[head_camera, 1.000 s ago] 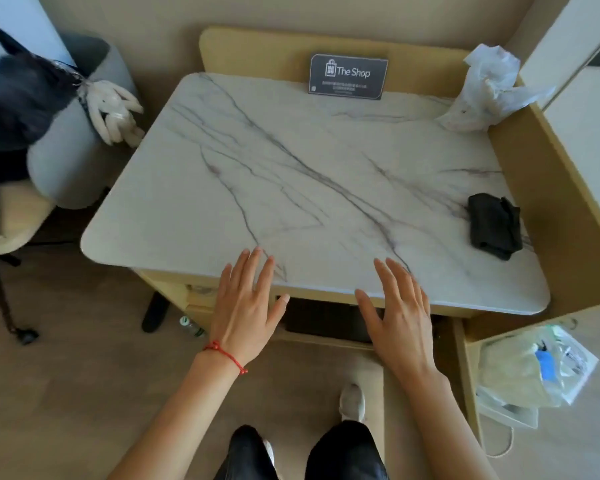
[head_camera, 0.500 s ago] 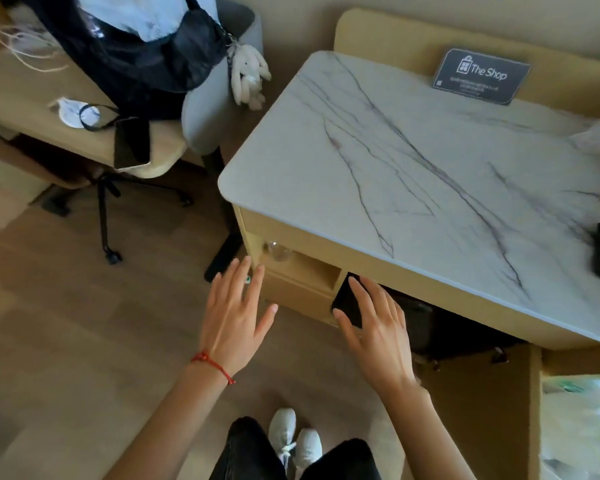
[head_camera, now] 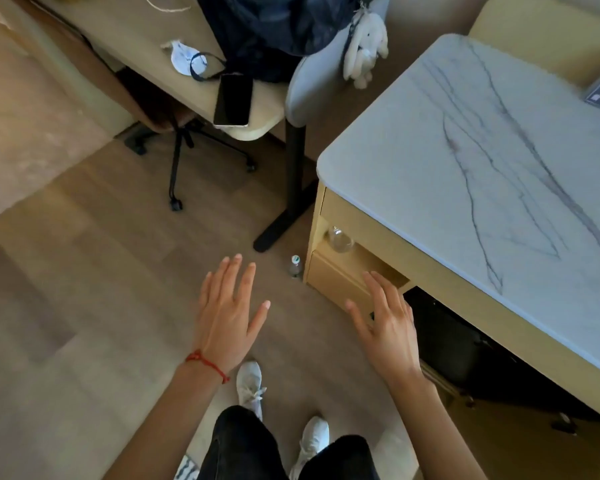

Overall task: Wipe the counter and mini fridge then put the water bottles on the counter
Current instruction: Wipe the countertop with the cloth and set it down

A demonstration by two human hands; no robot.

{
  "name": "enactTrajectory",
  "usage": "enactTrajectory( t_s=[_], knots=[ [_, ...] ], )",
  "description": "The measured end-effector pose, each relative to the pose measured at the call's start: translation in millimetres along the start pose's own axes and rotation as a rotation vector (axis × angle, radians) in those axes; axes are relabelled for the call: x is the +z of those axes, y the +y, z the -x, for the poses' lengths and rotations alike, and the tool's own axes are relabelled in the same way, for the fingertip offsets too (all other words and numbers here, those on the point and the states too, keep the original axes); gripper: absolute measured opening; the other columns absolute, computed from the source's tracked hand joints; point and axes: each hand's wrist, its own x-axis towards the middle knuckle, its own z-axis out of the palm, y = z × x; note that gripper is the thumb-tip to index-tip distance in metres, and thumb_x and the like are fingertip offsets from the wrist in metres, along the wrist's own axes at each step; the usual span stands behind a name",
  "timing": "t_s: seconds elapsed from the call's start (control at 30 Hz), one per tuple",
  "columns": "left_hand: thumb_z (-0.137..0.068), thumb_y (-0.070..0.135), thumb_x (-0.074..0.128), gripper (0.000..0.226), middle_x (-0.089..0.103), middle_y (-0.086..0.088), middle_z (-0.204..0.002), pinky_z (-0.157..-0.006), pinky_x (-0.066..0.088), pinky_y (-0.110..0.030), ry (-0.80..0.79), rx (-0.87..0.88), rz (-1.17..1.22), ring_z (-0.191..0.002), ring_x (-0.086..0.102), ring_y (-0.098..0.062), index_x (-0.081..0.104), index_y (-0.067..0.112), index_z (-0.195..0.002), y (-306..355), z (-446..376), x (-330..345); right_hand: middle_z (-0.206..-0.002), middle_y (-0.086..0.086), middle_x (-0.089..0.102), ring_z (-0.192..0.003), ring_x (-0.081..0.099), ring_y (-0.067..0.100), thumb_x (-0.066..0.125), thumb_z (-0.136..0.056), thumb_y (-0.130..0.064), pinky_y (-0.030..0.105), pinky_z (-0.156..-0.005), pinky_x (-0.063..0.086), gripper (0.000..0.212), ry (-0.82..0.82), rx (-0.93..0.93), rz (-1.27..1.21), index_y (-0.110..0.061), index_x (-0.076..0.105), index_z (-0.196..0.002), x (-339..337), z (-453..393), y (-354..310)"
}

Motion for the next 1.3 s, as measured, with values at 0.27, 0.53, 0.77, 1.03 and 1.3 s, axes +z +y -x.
enactTrajectory(
  t_s=[0.27,0.53,0.77,1.03,1.3],
  knots=[
    [-0.087,0.042,0.035,0.061,0.047,-0.024,-0.136,-0.101,0.035,-0.053,-0.066,0.044,0.007,-0.127,0.042,-0.039,0.046,0.001,-0.13,-80.4,-53.6,1.7,-0.126,0.015,0.055,-0.113,0.053,0.033,0.062,-0.086,-0.026,0.047,-0.087,0.049,0.047,0.003,0.049,-0.095,-0.01,0.048,-0.128,65.3,-59.3,-56.7],
    [-0.088,0.042,0.035,0.059,0.045,-0.023,-0.138,-0.101,0.038,-0.054,-0.119,0.117,-0.004,-0.128,0.042,-0.038,0.045,0.002,-0.131,-146.5,-107.0,32.7,-0.123,0.012,0.055,-0.11,0.052,0.028,0.06,-0.087,-0.027,0.043,-0.089,0.048,0.049,-0.097,0.146,-0.13,-0.012,0.045,-0.131,139.5,-100.9,-85.8],
    [-0.089,0.041,0.042,0.057,0.045,-0.025,-0.137,-0.102,0.038,-0.055,-0.107,0.074,0.024,-0.127,0.042,-0.039,0.044,0.002,-0.131,-160.4,-130.1,89.4,-0.127,0.013,0.053,-0.112,0.052,0.031,0.061,-0.087,-0.02,0.052,-0.085,0.05,0.048,-0.168,0.15,-0.15,-0.011,0.045,-0.131,196.2,-125.4,-58.0],
    [-0.089,0.042,0.04,0.059,0.046,-0.025,-0.136,-0.1,0.04,-0.054,-0.117,0.05,0.04,-0.126,0.043,-0.038,0.043,0.002,-0.132,-168.3,-144.5,196.6,-0.13,0.013,0.051,-0.114,0.053,0.032,0.06,-0.087,-0.021,0.043,-0.086,0.048,0.049,-0.222,0.1,-0.126,-0.011,0.044,-0.132,296.3,-149.0,5.8],
    [-0.088,0.039,0.041,0.057,0.048,-0.026,-0.133,-0.099,0.04,-0.055,-0.072,0.031,0.038,-0.124,0.045,-0.04,0.047,0.0,-0.129,-184.4,-165.8,311.0,-0.13,0.015,0.053,-0.114,0.054,0.034,0.062,-0.085,-0.018,0.035,-0.085,0.043,0.049,-0.204,0.122,-0.169,-0.007,0.045,-0.131,408.4,-156.1,76.6]
  ],
)
